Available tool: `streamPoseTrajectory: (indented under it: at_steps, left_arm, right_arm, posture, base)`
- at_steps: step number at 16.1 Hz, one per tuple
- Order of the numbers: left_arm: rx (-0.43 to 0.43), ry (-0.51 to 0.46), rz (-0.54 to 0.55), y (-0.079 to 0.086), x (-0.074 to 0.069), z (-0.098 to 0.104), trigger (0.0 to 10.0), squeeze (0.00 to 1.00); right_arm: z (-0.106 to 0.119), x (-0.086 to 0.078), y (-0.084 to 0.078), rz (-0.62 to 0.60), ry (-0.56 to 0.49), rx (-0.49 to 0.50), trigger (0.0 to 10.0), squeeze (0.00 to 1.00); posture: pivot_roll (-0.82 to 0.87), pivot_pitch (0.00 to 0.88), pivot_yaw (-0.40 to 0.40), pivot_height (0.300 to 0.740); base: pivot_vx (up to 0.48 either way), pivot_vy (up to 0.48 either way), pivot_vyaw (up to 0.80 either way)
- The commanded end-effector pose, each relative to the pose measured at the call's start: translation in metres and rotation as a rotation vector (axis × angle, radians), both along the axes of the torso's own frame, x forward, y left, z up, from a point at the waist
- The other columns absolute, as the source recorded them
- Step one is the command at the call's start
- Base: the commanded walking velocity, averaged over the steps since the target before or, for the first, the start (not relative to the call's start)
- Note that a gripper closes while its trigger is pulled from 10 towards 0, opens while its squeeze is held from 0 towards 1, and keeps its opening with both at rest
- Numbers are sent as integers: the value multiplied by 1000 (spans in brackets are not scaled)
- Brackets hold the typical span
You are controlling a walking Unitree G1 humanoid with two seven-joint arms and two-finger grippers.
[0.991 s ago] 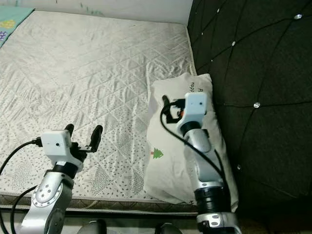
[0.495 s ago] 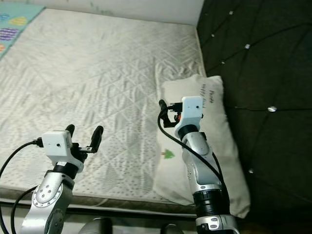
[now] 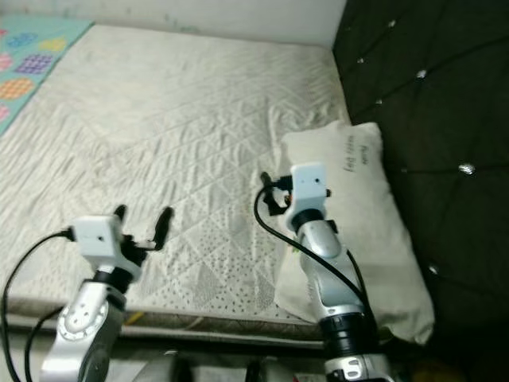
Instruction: Clean up the room
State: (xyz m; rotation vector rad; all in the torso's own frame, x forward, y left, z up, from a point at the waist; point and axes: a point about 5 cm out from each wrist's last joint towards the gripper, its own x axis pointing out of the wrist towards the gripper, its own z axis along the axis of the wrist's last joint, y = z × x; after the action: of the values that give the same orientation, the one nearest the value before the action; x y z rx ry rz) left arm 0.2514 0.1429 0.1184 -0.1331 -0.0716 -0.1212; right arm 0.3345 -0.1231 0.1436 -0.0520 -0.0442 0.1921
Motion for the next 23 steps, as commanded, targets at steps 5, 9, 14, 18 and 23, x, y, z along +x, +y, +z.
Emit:
streamPoseTrajectory:
  at_steps: [5,9,14,18,23]
  left_arm:
    - [16,4,11,5,-1,-1,10000,0]
    - [16,3,10,5,0,-1,10000,0]
    - [22,2,18,7,0,-1,10000,0]
    - [21,1,15,5,0,0,10000,0]
    - [22,3,21,6,1,-1,10000,0]
  right_arm:
    - [-2,-3,6,60,14,71,10000,0]
    - [-9,-7,11,95,43,44,10000,0]
    - [-10,-8,13,117,65,91,10000,0]
    - [-9,-9,12,111,65,106,10000,0]
    - [-11,-8,10,104,78,105,10000,0]
  posture:
    - [97,173,-67,740]
    - [97,171,-68,740]
    - [99,172,-68,740]
    - [97,171,-68,740]
    - [96,173,-70,740]
  base:
    - [0,463,0]
    - [0,480,0]
    - [0,480,0]
    - [0,480,0]
    - [0,480,0]
